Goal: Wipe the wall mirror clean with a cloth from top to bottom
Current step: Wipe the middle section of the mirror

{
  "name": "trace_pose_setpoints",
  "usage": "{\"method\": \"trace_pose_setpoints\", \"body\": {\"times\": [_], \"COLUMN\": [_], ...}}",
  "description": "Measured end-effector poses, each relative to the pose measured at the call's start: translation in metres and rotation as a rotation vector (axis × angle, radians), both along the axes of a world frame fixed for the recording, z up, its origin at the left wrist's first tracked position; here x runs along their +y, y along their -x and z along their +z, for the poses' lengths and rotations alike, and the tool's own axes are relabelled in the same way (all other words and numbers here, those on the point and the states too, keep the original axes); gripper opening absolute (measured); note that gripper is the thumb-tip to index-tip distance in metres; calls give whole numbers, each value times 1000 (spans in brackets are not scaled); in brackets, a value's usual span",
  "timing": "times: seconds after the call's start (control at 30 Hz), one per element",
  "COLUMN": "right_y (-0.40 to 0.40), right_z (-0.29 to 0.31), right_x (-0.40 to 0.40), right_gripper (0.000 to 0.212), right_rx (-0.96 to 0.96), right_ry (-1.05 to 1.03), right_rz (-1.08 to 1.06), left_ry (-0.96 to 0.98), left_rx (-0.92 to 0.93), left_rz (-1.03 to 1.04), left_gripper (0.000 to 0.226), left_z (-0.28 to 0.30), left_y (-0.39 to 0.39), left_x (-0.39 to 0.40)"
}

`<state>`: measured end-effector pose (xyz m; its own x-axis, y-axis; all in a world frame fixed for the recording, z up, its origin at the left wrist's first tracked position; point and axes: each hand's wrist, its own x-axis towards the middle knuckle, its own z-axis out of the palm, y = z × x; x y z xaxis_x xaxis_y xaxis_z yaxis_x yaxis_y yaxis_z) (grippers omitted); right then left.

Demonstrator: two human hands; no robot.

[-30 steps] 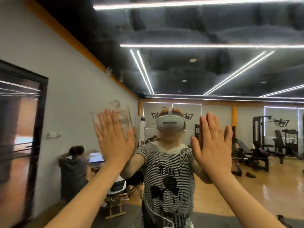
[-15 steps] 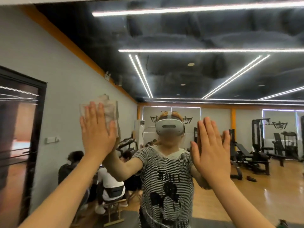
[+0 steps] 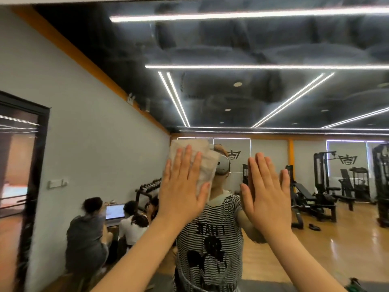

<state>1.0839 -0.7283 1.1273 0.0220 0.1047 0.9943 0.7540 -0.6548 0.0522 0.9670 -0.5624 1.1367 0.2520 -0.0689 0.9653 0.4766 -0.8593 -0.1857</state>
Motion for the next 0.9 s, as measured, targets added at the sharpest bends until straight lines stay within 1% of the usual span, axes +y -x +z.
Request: {"method": "trace_pose_setpoints", "body": {"times": [0.07, 0.27, 0.4, 0.5, 0.57, 0.67, 0.73, 0.9], "right_y": [0, 1, -1, -2, -2, -3, -4, -4], "right_z": [0, -1, -4, -5, -5, -6, -6, -6], "right_x": [-1, 0, 2, 3, 3, 3, 2, 1], "right_gripper": [61, 61, 57, 56, 56, 55, 55, 56], "right_rx": [7, -2, 1, 6, 10, 11, 11, 20], "right_ry": [5, -5, -27, -28, -29, -21, -14, -8], "right_rz": [-2, -4, 4, 5, 6, 16, 21, 34], "left_ry": [45, 282, 486, 587, 532, 284, 176, 115], "left_rx": [-32, -192, -349, -386, -341, -188, -129, -106], "left_rz": [12, 29, -17, -33, -43, -45, -32, -12], "left_gripper": [74, 73, 75, 77, 74, 72, 71, 72], "left_z": [1, -3, -1, 6, 8, 1, -4, -8], "left_y": [12, 41, 23, 9, -2, -24, -33, -32], "left_x": [17, 53, 28, 6, -11, -39, -48, -42]}}
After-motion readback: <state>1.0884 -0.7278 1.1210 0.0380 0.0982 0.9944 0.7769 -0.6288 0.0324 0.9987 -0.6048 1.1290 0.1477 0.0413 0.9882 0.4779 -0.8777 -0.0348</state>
